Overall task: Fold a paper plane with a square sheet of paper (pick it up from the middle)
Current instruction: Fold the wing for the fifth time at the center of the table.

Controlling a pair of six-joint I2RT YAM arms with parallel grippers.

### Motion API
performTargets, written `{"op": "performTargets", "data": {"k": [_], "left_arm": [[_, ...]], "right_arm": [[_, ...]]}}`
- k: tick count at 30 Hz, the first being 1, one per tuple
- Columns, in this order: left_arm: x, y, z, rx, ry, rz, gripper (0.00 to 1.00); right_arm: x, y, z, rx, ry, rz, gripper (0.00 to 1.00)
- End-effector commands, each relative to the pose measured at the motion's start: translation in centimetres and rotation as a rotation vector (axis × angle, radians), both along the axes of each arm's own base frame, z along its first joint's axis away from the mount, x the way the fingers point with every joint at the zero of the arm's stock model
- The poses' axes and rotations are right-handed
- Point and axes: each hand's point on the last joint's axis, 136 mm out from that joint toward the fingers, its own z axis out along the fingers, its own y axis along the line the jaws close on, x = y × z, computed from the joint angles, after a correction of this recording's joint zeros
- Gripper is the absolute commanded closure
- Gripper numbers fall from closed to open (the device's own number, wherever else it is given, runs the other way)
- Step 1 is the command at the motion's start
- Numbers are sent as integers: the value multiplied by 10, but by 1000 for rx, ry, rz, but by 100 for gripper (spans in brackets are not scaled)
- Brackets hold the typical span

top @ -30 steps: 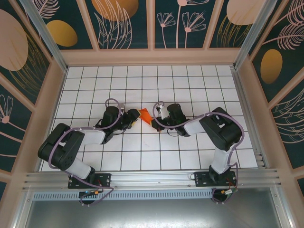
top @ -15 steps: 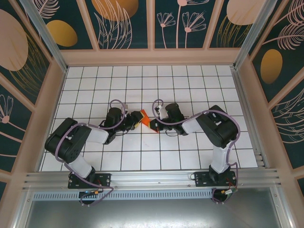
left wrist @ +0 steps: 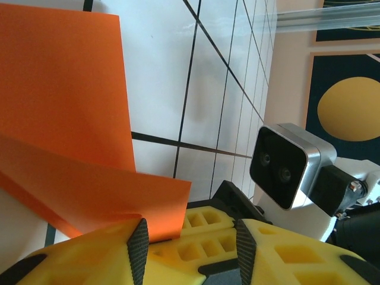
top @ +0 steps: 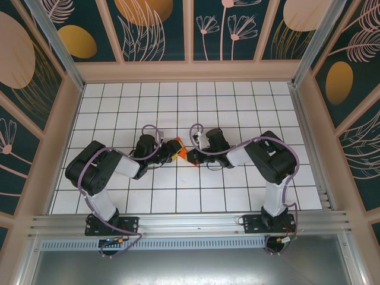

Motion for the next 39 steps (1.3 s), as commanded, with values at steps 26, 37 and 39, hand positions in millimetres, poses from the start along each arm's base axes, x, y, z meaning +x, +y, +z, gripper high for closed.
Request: {"op": "performTargets", "data": {"k": [26, 37, 39], "left_arm": [[3, -1, -33, 59, 68, 2, 56], [1, -1, -35, 64, 73, 0, 57], [1, 0, -36, 66, 74, 3, 57]], "right_arm": [[-2, 0, 16, 2, 85, 42, 75], [-6, -7, 13, -21, 116, 37, 75], [-7, -7, 11, -25, 124, 39, 77]]}}
